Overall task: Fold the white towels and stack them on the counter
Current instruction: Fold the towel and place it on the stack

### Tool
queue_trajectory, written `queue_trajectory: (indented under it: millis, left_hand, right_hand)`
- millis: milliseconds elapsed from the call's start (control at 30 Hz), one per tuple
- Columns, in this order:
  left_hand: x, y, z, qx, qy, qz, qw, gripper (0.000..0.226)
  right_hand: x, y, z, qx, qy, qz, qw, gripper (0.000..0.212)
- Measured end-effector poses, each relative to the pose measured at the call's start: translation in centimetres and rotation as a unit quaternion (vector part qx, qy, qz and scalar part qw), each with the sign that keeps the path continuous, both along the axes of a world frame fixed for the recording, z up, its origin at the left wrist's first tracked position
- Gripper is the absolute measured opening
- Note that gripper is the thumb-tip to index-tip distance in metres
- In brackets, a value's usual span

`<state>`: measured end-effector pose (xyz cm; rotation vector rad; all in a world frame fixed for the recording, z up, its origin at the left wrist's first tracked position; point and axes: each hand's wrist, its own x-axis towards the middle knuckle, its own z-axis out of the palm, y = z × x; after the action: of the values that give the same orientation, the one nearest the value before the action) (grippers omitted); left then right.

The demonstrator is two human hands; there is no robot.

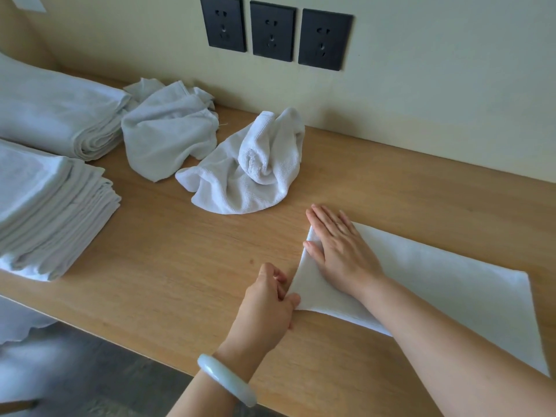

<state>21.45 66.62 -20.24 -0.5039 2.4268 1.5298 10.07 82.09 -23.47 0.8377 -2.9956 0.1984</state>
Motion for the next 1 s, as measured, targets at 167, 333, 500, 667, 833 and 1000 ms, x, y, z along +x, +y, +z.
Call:
queue_trajectory:
  millis: [167, 333, 500, 667, 833, 1000]
  left_hand:
    - [-0.3, 1.0, 0.7, -0.203, 0.098, -0.061, 0.972, 0.019]
    - [-2.7, 4.1, -0.4, -0.227, 0.241, -0.156, 0.931, 0.059]
    - [-5.2, 5.6, -3.2, -0.306, 0.228, -0.286, 0.879, 0.065]
    - [-4.9, 5.4, -4.2, -0.405, 0.214, -0.261, 0.85, 0.07]
    - [-4.8, 5.5, -3.7, -0.418, 0.208, -0.267, 0.843, 0.069]
    - [-4.7, 5.3, -3.9, -0.416, 0.214, -0.265, 0.843, 0.068]
  right_hand:
    - [0.3, -0.1, -0.2, -0.005, 0.024, -0.004, 1.0, 0.068]
    - [0.9, 0.0, 0.6, -0.065, 0.079, -0.116, 0.988, 0.059]
    - [5.4, 1.4, -0.9, -0.059, 0.098, -0.266, 0.957, 0.055]
    - [8.0, 3.6, -1.2, -0.036, 0.054, -0.309, 0.949, 0.064]
    - [10.1, 9.3, -1.2, -0.005, 0.028, -0.358, 0.933, 0.072]
    - [12.4, 16.0, -1.1, -0.006, -0.004, -0.394, 0.919, 0.073]
